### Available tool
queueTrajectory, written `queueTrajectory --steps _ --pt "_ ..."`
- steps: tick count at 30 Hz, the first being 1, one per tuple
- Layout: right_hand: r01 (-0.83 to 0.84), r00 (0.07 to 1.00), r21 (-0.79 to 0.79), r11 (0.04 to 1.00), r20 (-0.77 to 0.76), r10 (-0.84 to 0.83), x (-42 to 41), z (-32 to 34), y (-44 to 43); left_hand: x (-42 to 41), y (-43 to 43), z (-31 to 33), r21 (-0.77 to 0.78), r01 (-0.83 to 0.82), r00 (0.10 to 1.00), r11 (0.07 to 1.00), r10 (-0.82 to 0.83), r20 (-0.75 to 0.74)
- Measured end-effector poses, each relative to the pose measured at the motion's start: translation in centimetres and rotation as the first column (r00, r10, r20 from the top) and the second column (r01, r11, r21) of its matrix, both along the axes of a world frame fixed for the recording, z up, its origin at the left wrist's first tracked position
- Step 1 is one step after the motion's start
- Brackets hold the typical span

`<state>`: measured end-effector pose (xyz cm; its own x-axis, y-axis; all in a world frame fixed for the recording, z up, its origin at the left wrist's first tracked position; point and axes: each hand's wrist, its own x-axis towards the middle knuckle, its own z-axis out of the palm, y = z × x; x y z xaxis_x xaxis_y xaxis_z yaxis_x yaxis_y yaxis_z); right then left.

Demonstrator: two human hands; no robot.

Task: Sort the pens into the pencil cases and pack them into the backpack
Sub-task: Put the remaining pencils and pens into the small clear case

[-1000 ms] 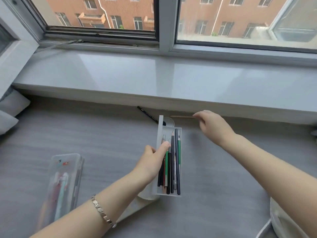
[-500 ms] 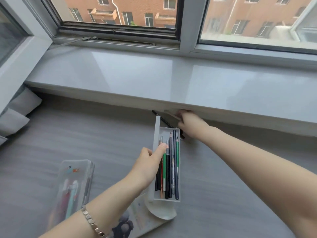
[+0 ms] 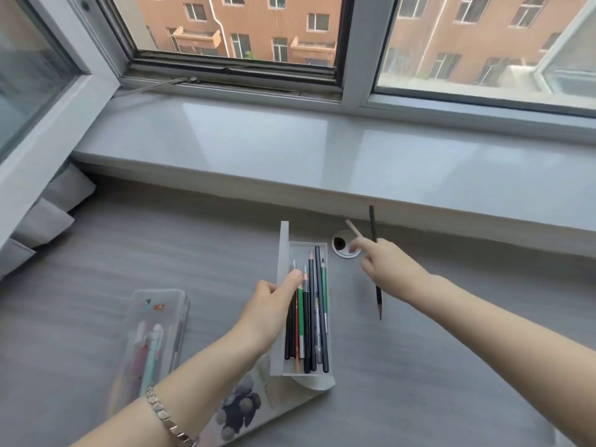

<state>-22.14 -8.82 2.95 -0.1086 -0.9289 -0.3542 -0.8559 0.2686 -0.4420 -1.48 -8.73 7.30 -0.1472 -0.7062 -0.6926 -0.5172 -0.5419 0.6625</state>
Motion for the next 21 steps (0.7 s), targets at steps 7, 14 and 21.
queueTrajectory --steps 7,14,21 --pt "0.622 0.366 0.298 0.724 0.707 -0.605 -1.6 4.6 10.1 -1.7 3.7 1.1 0.015 0.049 0.998 0.999 -0.049 -0.027" --pt "0.418 -0.225 0.562 0.714 0.825 -0.518 -2.1 5.2 17.4 -3.6 8.2 1.3 -0.022 0.074 0.996 0.997 -0.075 -0.042" --pt "0.555 0.548 0.23 0.8 0.623 -0.559 -1.2 6.6 19.4 -3.7 11.0 0.9 -0.066 0.133 0.991 0.989 -0.131 0.032"
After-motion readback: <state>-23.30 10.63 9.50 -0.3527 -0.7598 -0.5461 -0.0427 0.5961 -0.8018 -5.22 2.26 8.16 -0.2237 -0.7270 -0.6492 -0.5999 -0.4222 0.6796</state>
